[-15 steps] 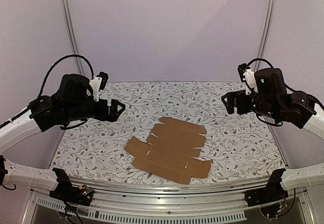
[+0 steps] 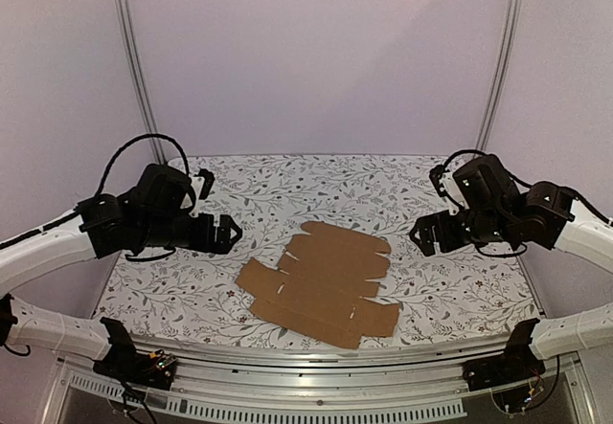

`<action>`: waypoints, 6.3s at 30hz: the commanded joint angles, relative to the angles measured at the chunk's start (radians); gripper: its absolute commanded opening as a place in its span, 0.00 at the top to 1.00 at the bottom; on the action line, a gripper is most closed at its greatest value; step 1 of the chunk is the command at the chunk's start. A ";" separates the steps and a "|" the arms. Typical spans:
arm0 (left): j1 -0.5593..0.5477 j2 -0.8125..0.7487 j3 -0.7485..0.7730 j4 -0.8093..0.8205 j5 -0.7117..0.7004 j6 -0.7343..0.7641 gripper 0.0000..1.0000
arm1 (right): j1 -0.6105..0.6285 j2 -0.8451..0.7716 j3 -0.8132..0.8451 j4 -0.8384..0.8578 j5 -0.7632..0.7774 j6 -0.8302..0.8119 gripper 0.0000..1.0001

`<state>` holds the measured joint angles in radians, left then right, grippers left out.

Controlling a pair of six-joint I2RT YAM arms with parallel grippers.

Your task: Fold the paper box

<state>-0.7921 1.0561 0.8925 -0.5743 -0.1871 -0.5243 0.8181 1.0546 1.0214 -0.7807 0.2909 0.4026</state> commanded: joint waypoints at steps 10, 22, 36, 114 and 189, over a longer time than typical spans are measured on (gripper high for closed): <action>0.069 0.082 -0.145 0.104 0.256 -0.135 0.01 | 0.009 0.017 -0.282 0.100 -0.402 0.325 0.12; 0.196 0.108 -0.227 0.196 0.432 -0.139 0.04 | 0.021 0.110 -0.483 0.459 -0.470 0.648 0.32; 0.214 0.031 -0.194 0.121 0.381 -0.114 0.04 | 0.046 0.282 -0.453 0.555 -0.496 0.662 0.55; 0.194 -0.019 -0.026 -0.043 0.367 -0.050 0.03 | 0.048 1.009 0.862 -0.292 0.321 -0.680 0.50; -0.031 0.786 0.090 0.329 0.292 -0.071 0.27 | -0.123 0.334 -0.735 1.064 -0.582 0.772 0.43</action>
<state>-0.8066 1.8091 1.0073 -0.2611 0.1162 -0.5808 0.6991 1.3460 0.3305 0.2569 -0.2886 1.1477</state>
